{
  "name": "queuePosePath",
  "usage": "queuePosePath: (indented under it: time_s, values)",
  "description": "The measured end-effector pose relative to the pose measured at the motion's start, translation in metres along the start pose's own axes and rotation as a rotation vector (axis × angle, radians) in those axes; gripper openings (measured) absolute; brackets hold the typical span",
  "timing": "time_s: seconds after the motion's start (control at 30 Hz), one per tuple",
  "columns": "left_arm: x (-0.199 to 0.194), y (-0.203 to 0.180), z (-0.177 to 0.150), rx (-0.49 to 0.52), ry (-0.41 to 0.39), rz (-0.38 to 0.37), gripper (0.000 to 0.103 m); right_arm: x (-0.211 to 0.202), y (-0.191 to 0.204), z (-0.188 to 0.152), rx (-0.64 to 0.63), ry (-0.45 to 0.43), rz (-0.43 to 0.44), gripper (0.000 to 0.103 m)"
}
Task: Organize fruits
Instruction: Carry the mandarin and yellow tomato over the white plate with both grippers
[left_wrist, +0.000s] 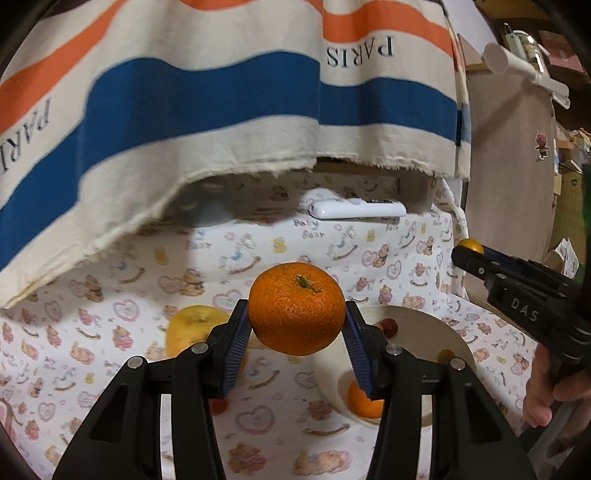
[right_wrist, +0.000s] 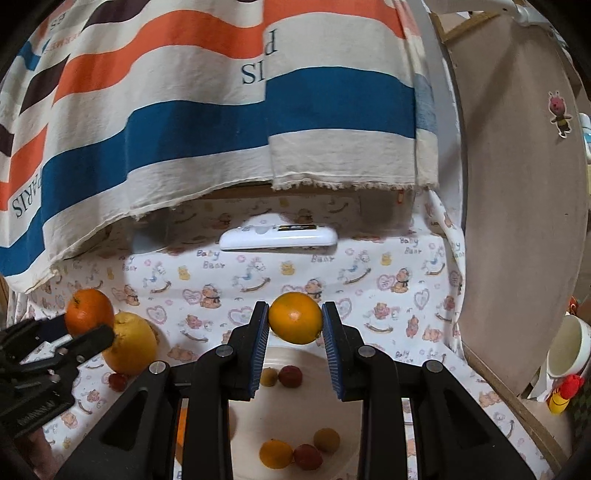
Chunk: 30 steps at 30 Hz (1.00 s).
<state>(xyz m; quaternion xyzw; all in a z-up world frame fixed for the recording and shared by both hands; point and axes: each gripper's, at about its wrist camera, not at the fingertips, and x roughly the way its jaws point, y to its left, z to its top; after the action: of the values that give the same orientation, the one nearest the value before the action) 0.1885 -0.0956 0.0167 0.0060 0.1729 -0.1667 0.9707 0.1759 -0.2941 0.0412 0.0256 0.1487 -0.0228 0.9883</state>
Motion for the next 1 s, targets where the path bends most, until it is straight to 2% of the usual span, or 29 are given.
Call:
queuePosePath:
  time_s: [0.3, 0.4, 0.47, 0.63, 0.73, 1.0]
  values:
    - [0.024, -0.019, -0.001, 0.031, 0.035, -0.032, 0.048, 0.006, -0.011, -0.002, 0.002, 0.014, -0.032, 0.030]
    - [0.029, -0.020, -0.007, 0.034, 0.077, -0.053, 0.048, 0.013, -0.011, -0.004, 0.007, 0.075, -0.048, 0.030]
    - [0.032, -0.021, -0.009, 0.039, 0.112, -0.074, 0.048, 0.016, -0.014, -0.005, 0.037, 0.113, -0.023, 0.030]
    - [0.034, -0.022, -0.008, 0.035, 0.151, -0.065, 0.048, 0.038, -0.019, -0.014, 0.040, 0.253, -0.067, 0.030]
    - [0.040, -0.022, -0.010, 0.035, 0.189, -0.060, 0.048, 0.050, -0.026, -0.022, 0.063, 0.323, -0.061, 0.030]
    - [0.053, -0.024, -0.019, 0.048, 0.273, -0.055, 0.049, 0.068, -0.023, -0.038, 0.034, 0.431, -0.088, 0.030]
